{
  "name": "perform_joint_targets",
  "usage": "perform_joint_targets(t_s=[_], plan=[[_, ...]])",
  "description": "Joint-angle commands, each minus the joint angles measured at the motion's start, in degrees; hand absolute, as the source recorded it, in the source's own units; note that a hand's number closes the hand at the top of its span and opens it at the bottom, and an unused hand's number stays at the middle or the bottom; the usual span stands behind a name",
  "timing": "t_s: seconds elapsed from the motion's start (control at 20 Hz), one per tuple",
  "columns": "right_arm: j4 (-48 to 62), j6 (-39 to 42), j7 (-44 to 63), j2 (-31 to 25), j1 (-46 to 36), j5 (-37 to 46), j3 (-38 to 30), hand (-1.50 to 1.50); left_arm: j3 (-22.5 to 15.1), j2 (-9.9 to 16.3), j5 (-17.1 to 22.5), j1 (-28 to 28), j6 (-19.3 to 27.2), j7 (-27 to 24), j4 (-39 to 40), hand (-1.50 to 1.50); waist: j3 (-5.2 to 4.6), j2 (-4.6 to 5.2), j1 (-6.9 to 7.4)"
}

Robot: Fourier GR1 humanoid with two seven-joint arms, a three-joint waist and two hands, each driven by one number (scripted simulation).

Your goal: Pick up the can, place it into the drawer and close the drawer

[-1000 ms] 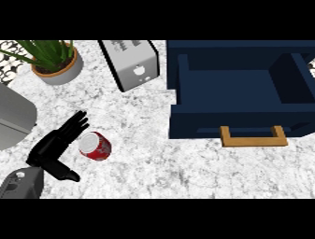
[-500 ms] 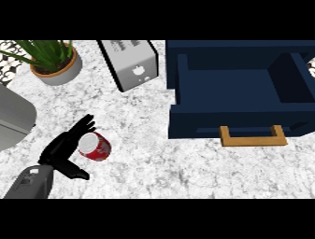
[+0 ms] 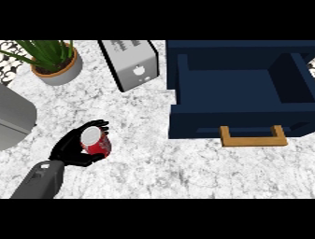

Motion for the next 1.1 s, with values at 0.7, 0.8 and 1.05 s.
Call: perform_joint_targets(t_s=[0.7,0.8,1.05], plan=[[1.2,1.9,-2.1,2.2,2.6,0.2,-0.1,-1.5,0.0,-7.0,9.5,1.9,-7.8,9.2,-16.9,1.5,0.13,-0.67,1.56],[-0.5,1.1,-0.5,2.2,3.2,-0.8,-0.2,-1.5,4.2,-8.3,10.7,1.6,3.4,7.8,-15.5,1.5,0.09,-0.57,1.33],[-2.2,-1.1,0.8,2.0,2.9,-1.7,-0.8,-1.5,10.2,-11.5,13.5,0.0,21.4,7.5,-21.3,1.5,0.11,-0.66,1.78]])
